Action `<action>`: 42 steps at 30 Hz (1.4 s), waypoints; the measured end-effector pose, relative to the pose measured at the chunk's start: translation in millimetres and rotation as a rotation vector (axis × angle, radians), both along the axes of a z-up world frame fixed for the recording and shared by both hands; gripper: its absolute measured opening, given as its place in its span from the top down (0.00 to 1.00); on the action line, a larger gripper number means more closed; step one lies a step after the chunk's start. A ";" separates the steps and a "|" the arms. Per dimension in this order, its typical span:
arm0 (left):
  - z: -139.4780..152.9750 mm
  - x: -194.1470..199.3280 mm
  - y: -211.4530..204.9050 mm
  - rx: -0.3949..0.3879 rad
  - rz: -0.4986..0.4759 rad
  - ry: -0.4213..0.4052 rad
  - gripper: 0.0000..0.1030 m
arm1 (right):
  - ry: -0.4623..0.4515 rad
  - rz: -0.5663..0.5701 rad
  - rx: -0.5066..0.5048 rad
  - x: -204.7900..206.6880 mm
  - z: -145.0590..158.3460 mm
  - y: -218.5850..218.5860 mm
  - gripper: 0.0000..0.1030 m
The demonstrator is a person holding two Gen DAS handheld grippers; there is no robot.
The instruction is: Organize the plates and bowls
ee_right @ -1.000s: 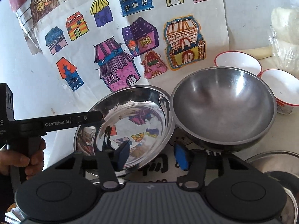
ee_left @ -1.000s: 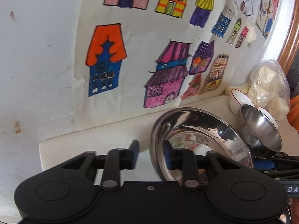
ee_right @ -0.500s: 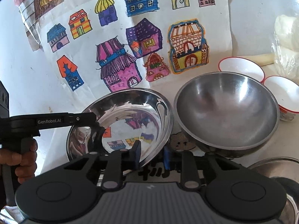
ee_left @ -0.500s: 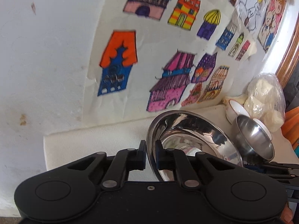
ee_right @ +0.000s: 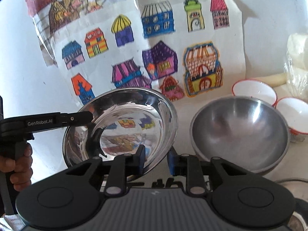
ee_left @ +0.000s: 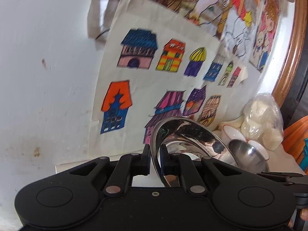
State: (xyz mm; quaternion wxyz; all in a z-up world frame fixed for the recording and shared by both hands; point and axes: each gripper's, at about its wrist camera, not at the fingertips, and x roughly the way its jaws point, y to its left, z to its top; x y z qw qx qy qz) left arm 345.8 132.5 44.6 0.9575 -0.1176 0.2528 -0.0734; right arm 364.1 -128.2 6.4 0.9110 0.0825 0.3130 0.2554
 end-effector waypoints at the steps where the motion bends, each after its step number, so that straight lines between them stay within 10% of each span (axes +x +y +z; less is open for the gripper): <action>1: 1.8 -1.1 -1.5 -0.002 -0.001 -0.004 0.91 | -0.009 -0.004 0.003 -1.4 1.4 -1.3 0.73; 42: -19.6 -109.6 -72.2 0.057 -0.149 0.161 0.89 | 0.000 0.022 -0.030 -154.9 4.3 -84.2 0.72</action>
